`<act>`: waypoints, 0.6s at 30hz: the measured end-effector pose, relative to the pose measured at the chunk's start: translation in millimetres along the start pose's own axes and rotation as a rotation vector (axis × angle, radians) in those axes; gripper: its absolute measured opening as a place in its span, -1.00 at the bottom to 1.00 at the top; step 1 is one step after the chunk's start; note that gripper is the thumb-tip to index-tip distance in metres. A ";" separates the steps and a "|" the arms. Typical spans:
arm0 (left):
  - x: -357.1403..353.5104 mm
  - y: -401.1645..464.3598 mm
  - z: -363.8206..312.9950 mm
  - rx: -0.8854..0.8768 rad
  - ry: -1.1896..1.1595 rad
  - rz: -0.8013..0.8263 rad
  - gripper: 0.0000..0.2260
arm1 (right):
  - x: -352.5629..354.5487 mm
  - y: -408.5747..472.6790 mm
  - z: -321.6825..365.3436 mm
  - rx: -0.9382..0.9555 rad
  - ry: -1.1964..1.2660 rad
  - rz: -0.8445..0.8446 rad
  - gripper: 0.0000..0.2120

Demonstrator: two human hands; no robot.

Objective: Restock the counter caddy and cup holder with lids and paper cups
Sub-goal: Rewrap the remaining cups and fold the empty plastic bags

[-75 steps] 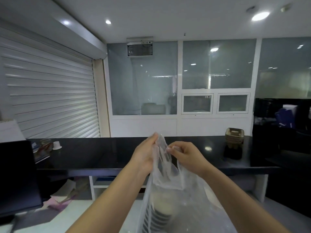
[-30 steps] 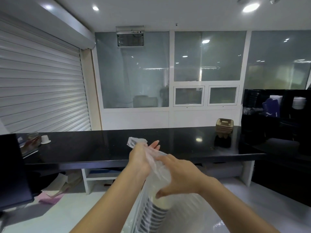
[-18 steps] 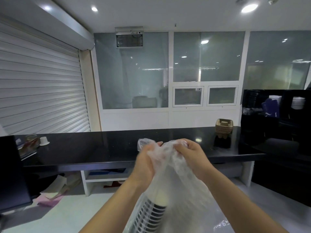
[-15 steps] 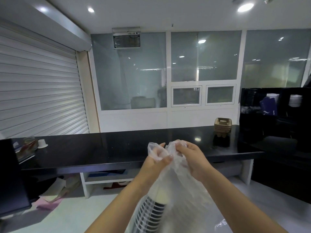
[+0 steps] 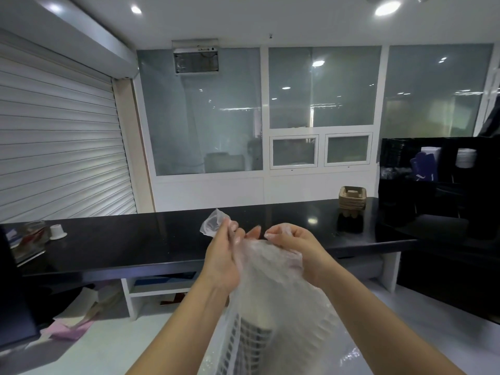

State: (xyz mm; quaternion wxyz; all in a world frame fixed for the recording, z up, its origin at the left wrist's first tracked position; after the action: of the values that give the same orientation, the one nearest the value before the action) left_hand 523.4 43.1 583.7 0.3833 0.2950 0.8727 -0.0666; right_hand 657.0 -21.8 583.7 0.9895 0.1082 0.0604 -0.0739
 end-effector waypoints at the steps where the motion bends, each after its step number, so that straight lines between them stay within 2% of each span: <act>1: 3.1 3.2 -0.6 0.027 0.008 -0.033 -0.64 | 2.8 0.4 2.3 0.012 -0.002 -0.056 -0.93; 3: 6.0 5.5 0.7 0.137 0.166 -0.075 -0.69 | 8.4 2.9 8.9 0.048 -0.062 -0.199 -0.88; 6: 0.0 0.2 7.3 0.390 0.425 -0.006 -0.88 | 10.8 7.5 19.3 0.086 -0.051 -0.327 -0.78; 8: -6.6 -6.7 8.3 0.496 0.473 0.079 -0.73 | 8.1 9.9 24.2 0.086 0.010 -0.372 -0.77; 11: -8.5 -7.3 9.9 0.514 0.520 0.102 -0.83 | -8.3 10.2 27.3 0.080 0.064 -0.251 -0.76; 13: -2.0 -1.9 9.9 0.502 0.585 0.041 -0.89 | -21.4 8.7 27.1 0.108 -0.026 -0.066 -0.56; 15: 4.2 3.7 9.0 0.461 0.575 -0.007 -0.76 | -30.0 6.2 24.2 0.124 -0.175 0.069 -0.39; 16: 6.5 4.8 7.6 0.452 0.559 -0.029 -0.70 | -29.8 6.7 22.7 0.132 -0.261 0.070 -0.37; 18: 9.2 4.4 5.8 0.431 0.529 -0.025 -0.80 | -26.0 9.1 24.4 0.176 -0.416 -0.027 -0.43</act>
State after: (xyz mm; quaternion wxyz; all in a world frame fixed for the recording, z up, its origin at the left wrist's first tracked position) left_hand 524.7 49.0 573.6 0.0716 0.3655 0.9113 -0.1755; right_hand 635.4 -15.0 612.7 0.9664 0.1756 -0.1503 -0.1126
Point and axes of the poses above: each hand's wrist, its own y-axis towards the middle knuckle, its own x-axis out of the back of the hand, z = x × y, the point moved 4 cm from there along y, towards the middle knuckle, and after that the axes turned 3 degrees about z, right-handed, at the moved point
